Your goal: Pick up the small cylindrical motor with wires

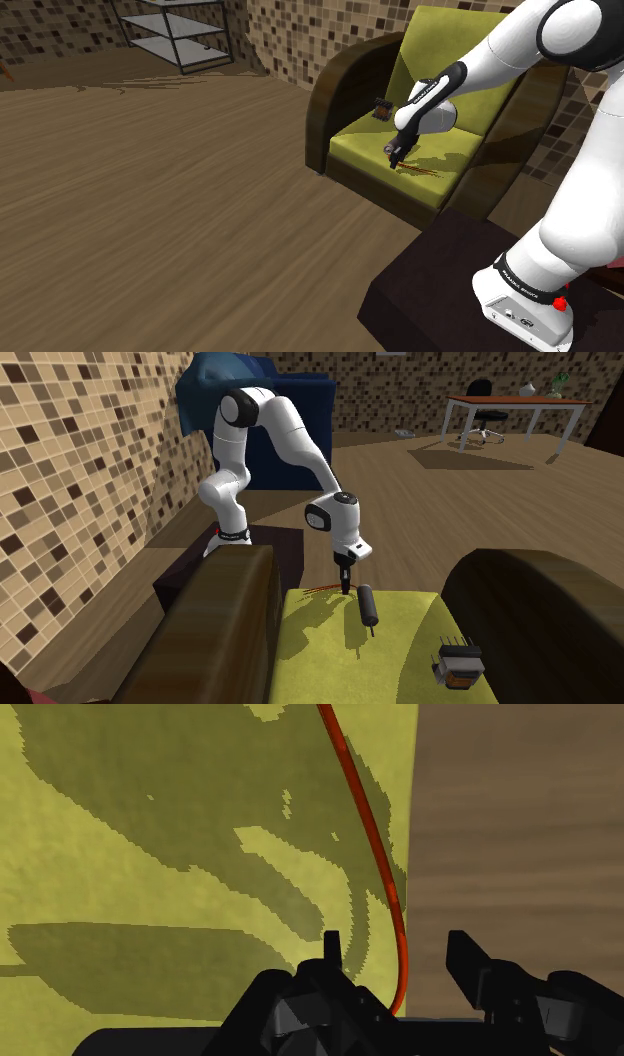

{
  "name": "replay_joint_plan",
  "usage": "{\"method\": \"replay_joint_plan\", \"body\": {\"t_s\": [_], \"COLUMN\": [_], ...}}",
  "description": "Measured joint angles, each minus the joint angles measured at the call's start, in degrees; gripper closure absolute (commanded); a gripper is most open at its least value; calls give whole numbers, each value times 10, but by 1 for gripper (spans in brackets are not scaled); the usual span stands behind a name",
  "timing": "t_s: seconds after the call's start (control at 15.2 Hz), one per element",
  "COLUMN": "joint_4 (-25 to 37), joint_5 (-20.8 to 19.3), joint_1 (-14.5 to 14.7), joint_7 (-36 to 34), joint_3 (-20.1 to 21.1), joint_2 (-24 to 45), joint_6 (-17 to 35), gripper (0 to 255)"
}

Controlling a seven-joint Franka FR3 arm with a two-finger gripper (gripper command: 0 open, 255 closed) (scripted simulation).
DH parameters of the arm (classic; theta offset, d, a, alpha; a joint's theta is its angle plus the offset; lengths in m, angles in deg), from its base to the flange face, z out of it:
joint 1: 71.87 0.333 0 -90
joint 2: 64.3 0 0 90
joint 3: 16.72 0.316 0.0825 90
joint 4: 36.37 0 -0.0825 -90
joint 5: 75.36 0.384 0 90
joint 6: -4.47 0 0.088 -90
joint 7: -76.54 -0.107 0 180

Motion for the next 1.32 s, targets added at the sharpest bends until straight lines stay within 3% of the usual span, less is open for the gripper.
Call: {"method": "replay_joint_plan", "body": {"t_s": [0.33,1.32], "joint_4": [-1,6], "joint_5": [-2,-54], "joint_1": [2,15], "joint_7": [-2,-40], "joint_3": [0,-21], "joint_2": [-4,-97], "joint_6": [-4,-102], "gripper": [255,255]}}
